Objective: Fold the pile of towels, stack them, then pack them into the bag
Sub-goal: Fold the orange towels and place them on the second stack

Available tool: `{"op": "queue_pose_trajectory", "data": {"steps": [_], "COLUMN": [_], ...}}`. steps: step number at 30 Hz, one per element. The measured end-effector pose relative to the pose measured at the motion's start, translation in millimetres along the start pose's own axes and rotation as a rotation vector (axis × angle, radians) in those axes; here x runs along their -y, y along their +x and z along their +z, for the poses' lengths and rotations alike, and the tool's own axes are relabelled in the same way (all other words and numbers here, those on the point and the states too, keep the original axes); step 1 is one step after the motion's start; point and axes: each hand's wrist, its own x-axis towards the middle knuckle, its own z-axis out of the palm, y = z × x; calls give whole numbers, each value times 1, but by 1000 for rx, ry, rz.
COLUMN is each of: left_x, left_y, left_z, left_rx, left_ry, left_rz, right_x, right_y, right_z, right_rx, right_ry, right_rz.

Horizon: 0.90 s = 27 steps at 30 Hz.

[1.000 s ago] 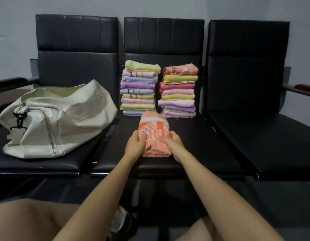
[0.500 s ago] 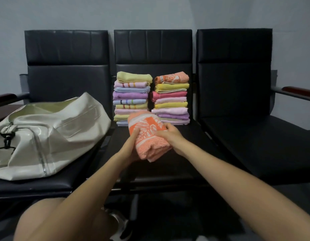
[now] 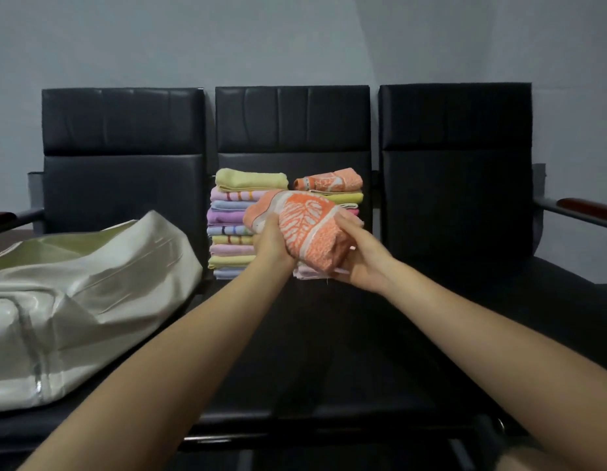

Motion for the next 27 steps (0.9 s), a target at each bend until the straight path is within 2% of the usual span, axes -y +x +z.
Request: {"op": "queue_pose_trajectory", "data": {"steps": [4,8,14,18,22,24,27], "left_x": [6,-8,-54,-76,-74,-62,-34], "left_y": [24,60,120,160,206,232,265], "left_z": [19,32,70,101,120,120,108], "left_rx": [-23,20,102,154,109,104,117], "left_ry": [39,124,601,893,1123,1238,1481], "left_rz": [36,156,596,755,924,931,821], "right_x": [16,50,120,158,167,161,137], "right_y": [28,72,146,196,249,274,300], "right_z": [-3,-9,-16,-23,-32,-41,-58], "right_rx": [-8,-104,-324,-383,-436,-463,-451], "right_ry": [-37,-121,-299,-384,-501,-669,-1008], "right_rz": [62,5,-209,-357,-470,-458,-295]}}
